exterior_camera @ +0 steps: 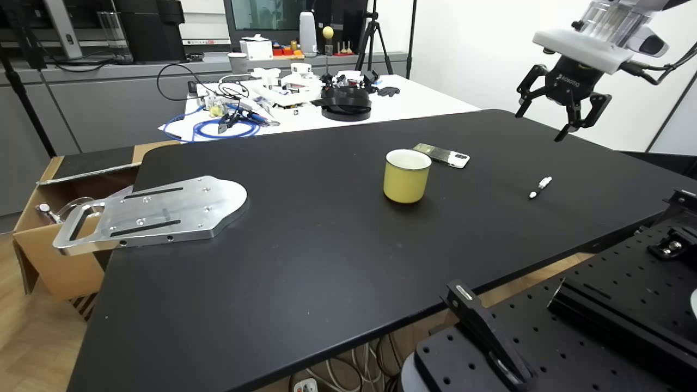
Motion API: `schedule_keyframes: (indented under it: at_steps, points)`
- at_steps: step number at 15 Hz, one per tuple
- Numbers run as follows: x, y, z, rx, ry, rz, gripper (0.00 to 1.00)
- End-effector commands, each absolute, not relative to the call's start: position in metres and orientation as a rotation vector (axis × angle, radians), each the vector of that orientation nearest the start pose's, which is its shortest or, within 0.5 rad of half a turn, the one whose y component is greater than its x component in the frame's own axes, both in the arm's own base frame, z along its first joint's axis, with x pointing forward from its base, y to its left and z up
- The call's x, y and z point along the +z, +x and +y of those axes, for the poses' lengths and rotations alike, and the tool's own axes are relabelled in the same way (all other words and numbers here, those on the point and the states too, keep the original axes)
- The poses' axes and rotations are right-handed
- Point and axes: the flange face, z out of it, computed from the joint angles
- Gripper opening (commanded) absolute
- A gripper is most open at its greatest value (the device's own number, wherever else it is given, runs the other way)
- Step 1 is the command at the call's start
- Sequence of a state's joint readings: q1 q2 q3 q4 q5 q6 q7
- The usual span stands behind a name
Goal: Place the pen inside the yellow mug
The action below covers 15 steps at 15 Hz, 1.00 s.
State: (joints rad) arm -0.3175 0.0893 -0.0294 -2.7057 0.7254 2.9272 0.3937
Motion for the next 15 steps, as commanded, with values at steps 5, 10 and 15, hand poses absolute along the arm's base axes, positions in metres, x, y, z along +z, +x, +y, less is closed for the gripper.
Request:
schedule_keyframes:
  at_steps: [5,10,15]
  points:
    - [0.19,0.368,-0.186,-0.22,-2.291,1.946,1.0]
    - [0.165,0.362,-0.198,-0.211,-2.356,1.966,1.0]
    - [0.145,0.366,-0.201,-0.152,-2.39,1.938,1.0]
